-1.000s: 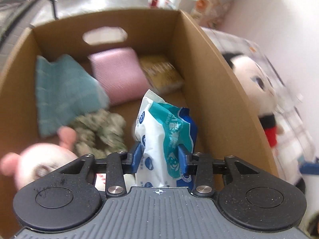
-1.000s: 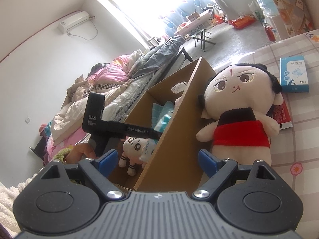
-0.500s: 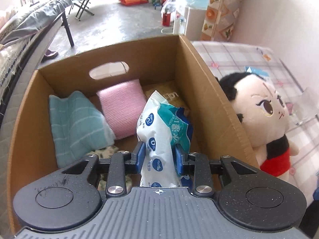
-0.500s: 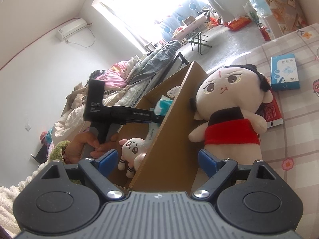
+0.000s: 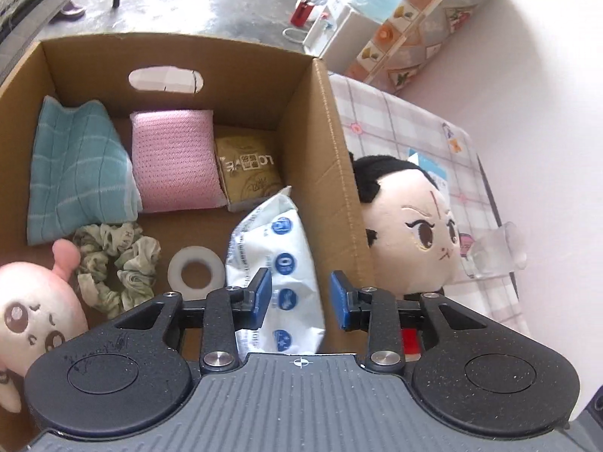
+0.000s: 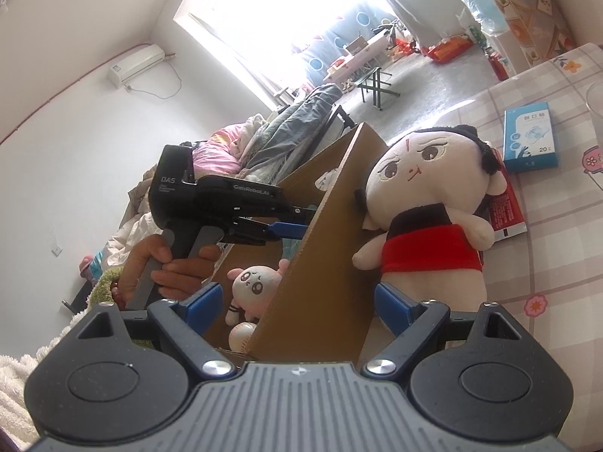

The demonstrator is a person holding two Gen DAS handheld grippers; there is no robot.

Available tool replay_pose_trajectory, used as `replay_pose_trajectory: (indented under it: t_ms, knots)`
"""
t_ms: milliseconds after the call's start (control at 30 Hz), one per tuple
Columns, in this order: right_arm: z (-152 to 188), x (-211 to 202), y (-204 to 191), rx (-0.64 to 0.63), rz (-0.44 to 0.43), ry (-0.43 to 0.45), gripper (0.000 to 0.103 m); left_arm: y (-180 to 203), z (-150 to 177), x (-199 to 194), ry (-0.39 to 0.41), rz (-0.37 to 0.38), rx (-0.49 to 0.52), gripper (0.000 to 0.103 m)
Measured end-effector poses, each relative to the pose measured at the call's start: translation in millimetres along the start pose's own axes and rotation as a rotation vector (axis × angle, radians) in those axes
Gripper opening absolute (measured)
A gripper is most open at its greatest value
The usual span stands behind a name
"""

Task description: Organize soft objects

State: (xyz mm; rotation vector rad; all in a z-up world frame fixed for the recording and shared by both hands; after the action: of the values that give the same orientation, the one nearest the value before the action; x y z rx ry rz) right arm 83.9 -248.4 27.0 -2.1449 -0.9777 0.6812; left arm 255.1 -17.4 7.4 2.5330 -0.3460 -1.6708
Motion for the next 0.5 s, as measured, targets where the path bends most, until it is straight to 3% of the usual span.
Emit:
replay_pose_trajectory:
  t_ms: [167,500]
  knots:
    - [1,0,-3,-0.004,0.001,0.002,0.09,-8,8,10,-0.007,0.037,-0.033,0.039]
    - [0,-9,-7,-0.021,0.013,0.022,0.091,-19,7,-2,0.015,0.061,-0.086,0.062]
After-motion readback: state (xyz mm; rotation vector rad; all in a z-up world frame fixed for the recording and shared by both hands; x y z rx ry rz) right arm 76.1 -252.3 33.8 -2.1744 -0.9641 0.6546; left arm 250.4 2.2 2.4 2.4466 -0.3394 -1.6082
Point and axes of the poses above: each gripper's, at about its wrist camera, not at the fingertips, and x roughly the way its jaws point, y to its right, z to its underside, the point moved 4 cm from there along x, roughly the way its jaws point, and after that the axes turned 14 degrees about -z, right-handed, at the moved point
